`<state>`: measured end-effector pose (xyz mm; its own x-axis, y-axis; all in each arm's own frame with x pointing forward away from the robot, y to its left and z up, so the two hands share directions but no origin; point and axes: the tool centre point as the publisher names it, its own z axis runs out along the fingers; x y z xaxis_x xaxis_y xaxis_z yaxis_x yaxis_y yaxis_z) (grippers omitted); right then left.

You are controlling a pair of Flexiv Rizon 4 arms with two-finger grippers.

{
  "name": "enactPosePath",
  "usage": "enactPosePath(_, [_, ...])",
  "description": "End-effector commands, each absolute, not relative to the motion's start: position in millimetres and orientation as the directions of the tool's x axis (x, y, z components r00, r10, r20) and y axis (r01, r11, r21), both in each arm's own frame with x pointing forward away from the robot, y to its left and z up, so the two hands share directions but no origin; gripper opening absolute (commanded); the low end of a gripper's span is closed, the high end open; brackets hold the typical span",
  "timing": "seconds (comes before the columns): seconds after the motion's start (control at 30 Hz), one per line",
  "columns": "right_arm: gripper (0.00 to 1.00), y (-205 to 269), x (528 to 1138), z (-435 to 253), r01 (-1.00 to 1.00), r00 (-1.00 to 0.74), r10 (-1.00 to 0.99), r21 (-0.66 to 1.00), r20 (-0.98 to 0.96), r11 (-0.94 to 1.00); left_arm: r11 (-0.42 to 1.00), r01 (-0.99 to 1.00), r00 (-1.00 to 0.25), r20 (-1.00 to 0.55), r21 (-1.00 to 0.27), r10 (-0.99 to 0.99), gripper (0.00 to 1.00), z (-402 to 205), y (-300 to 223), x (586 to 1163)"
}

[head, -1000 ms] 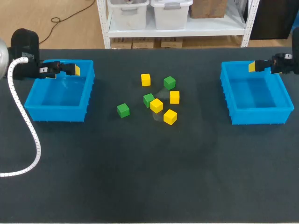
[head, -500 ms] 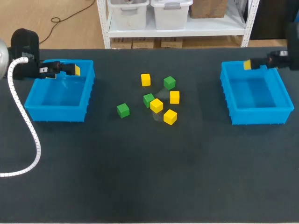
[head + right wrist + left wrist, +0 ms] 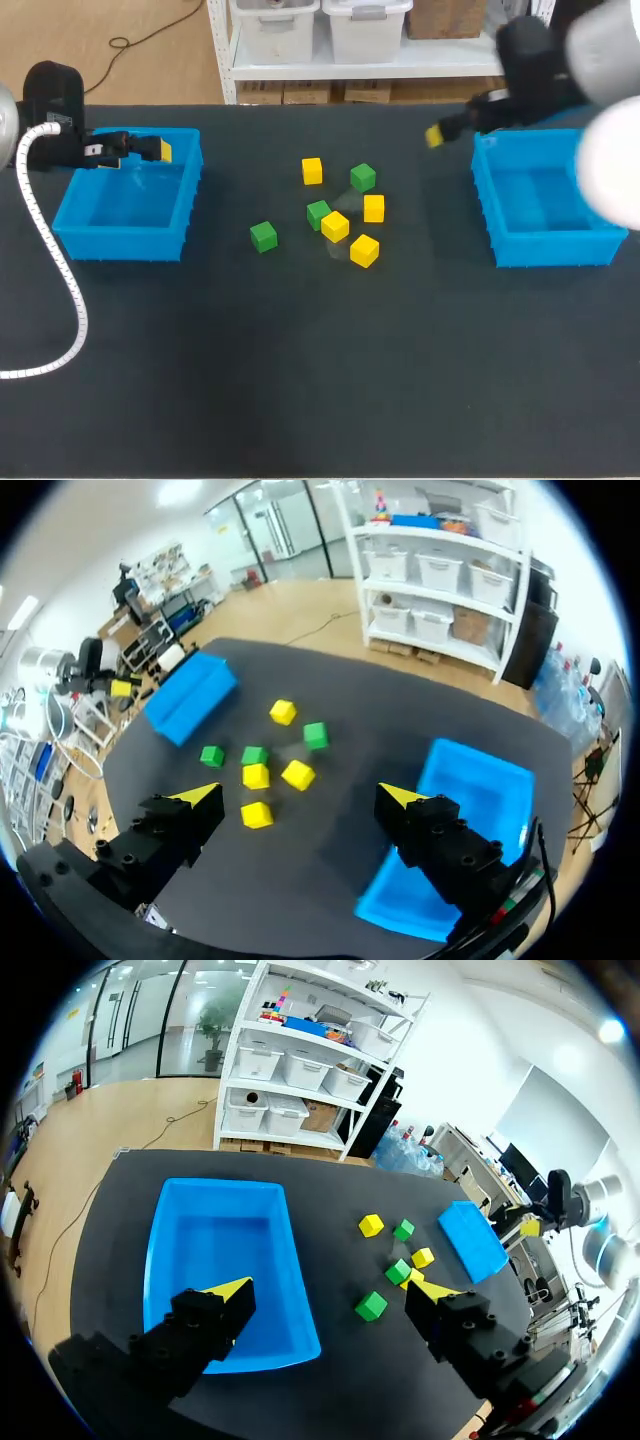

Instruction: Put the green cubes in the right bin and the yellow cubes in the left bin.

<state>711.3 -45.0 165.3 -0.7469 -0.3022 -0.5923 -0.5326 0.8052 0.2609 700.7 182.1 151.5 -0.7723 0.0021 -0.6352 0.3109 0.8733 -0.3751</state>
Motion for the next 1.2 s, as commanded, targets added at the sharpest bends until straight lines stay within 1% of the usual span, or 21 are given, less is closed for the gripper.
enactPosePath(0.03, [1.0, 0.4, 713.8, 154.0, -0.53, -0.763, -0.347, 0.222, -0.545, 0.818, 0.867, 0.32, -0.768, -0.641, -0.382, 0.001, 1.0, 149.8, 184.5, 700.1])
enactPosePath(0.27, [1.0, 46.3, 707.8, 131.9, -0.548, -0.775, -0.412, 0.187, -0.479, 0.815, 0.867, 0.32, -0.768, -0.641, -0.382, 0.001, 1.0, 149.8, 184.5, 700.1])
enactPosePath(0.57, [1.0, 104.5, 700.1, 94.9, -0.619, -0.755, -0.523, 0.165, -0.395, 0.768, 0.867, 0.32, -0.768, -0.641, -0.382, 0.001, 1.0, 149.8, 184.5, 700.1])
enactPosePath(0.97, [1.0, 160.4, 696.9, 38.0, -0.66, -0.743, -0.612, 0.143, -0.272, 0.737, 0.867, 0.32, -0.768, -0.641, -0.382, 0.001, 1.0, 149.8, 184.5, 700.1])
enactPosePath(1.2, [1.0, 178.1, 703.8, 14.0, -0.655, -0.75, -0.621, 0.124, -0.228, 0.745, 0.867, 0.32, -0.768, -0.641, -0.382, 0.001, 1.0, 149.8, 184.5, 700.1])
